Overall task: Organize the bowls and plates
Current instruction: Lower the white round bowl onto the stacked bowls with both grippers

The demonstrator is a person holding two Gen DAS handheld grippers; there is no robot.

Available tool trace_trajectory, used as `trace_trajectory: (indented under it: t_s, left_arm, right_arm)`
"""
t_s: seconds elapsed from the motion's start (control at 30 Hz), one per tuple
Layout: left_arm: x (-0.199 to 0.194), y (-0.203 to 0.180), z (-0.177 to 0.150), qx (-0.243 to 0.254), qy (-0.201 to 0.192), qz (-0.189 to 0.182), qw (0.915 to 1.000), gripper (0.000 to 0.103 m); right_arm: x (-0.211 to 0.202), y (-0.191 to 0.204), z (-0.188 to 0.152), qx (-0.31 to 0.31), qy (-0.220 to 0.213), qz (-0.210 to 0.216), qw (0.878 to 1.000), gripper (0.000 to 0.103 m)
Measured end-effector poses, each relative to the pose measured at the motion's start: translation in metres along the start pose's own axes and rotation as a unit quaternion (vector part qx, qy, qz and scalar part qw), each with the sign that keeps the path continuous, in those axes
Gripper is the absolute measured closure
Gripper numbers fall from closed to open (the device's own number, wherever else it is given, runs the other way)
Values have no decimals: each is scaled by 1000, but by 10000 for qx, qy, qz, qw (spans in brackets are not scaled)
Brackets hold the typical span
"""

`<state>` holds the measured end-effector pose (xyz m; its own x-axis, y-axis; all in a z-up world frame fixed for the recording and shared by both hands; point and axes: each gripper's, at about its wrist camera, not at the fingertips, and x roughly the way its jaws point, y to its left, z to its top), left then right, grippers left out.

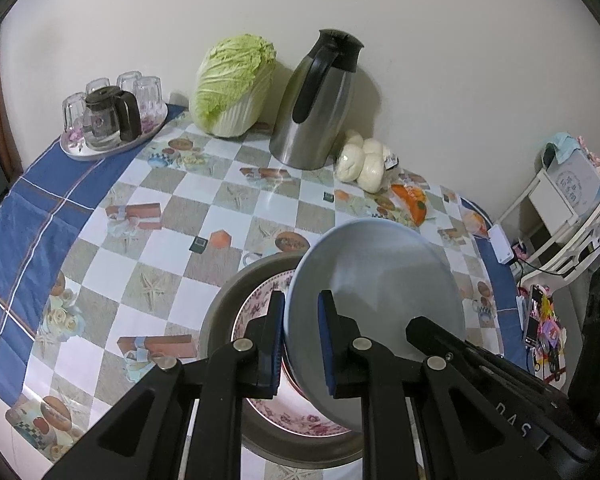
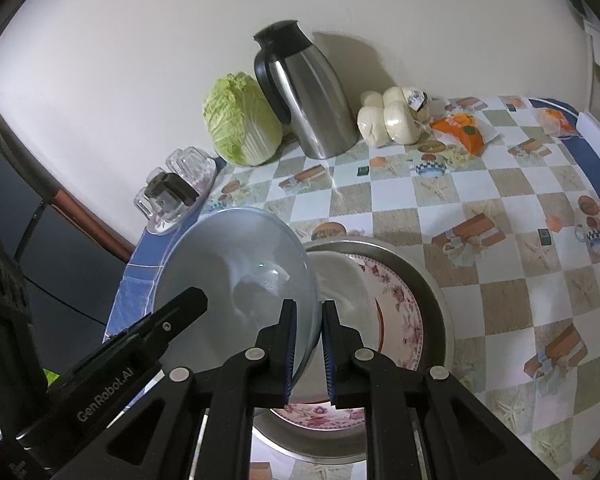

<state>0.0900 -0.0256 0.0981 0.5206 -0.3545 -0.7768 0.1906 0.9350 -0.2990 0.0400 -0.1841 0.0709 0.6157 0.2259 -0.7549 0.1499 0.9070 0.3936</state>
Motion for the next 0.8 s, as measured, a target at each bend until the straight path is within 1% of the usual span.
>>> trace_trajectory:
  t_s: [0.3,0.57,0.67,0.8]
  left_arm:
    - [13,-5,-3,79,174,16,9998,87]
    - [20,-8,-5,158,229,108,9996,87]
    - [22,-12,-5,221,216,172,9994,87]
    - [23,-18,-6,341,196,352,9986,87]
  right_arm:
    - [6,-9,0,53,127,-121,9998,88]
    - [14,-15,-1,40,236,-381,9990,86]
    - [16,-17,0,10,237,-492,9985,82]
    - [15,-17,0,-28,224,-488,9986,82]
